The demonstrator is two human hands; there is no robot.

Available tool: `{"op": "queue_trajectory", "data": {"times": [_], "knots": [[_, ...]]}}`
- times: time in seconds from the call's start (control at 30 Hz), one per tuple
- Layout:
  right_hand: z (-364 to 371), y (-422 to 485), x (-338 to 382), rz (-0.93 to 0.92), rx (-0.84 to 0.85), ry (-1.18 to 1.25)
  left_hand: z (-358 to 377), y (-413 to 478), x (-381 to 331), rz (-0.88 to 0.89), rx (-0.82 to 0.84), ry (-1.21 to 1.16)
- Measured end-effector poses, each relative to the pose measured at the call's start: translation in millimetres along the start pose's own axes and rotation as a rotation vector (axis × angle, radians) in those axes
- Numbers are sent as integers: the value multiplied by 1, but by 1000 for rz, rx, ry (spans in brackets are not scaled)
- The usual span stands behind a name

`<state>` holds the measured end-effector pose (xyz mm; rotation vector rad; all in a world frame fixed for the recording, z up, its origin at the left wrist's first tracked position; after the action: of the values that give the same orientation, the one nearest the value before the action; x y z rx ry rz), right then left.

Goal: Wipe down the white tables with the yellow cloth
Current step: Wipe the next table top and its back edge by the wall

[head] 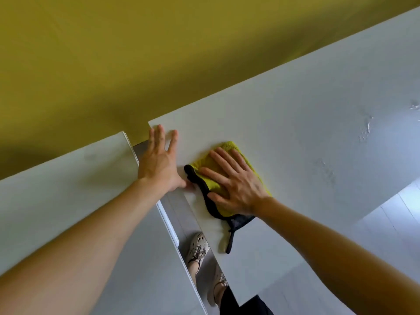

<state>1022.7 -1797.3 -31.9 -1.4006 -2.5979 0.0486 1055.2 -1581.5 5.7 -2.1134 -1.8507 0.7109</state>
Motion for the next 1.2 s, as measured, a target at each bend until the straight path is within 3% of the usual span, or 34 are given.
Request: {"op": "queue_trajectory", "data": {"times": [0.03,0.1,0.2,0.27,0.4,0.5,0.6,0.7,0.87,0.93,1.0,1.13,1.2], "knots": [[-4,20,-23,48,-43,5,-1,1,-1,-4,1,-6],[-19,67,-86,335,-154,47,0,4,-1,-4,11,3],[-35,107,-144,691,-129,65,3,7,2,-10,17,16],[-31,111,-121,648,-104,38,4,9,2,-19,15,-10],[-4,85,9,80,-9,-60,3,7,-1,-57,-14,28],[-4,83,24,-82,-16,-61,8,-10,10,-154,-91,58],[-8,87,14,-12,-56,-20,26,-37,23,-307,-185,35],[-9,89,8,49,-71,5,51,-58,27,-438,-166,-123],[-21,107,-63,546,-163,87,68,-65,36,-431,-146,-164],[-20,108,-68,620,-133,79,69,-67,37,-419,-143,-146],[-21,104,-43,494,-134,47,68,-67,36,-412,-136,-143],[-5,75,45,-138,-40,-71,66,-68,39,-401,-130,-182],[-7,88,43,-299,-33,-85,67,-67,38,-401,-106,-196]]}}
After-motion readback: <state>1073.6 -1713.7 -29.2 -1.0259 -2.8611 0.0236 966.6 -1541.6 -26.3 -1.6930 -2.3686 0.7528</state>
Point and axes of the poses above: each hand's wrist, its own y-axis towards the middle knuckle, its own z-axis out of the palm, x = y × z, the point moved 5 cm from there along y, towards the middle knuckle, and after that the axes turned 11 degrees about z, right-handed, at the moved point
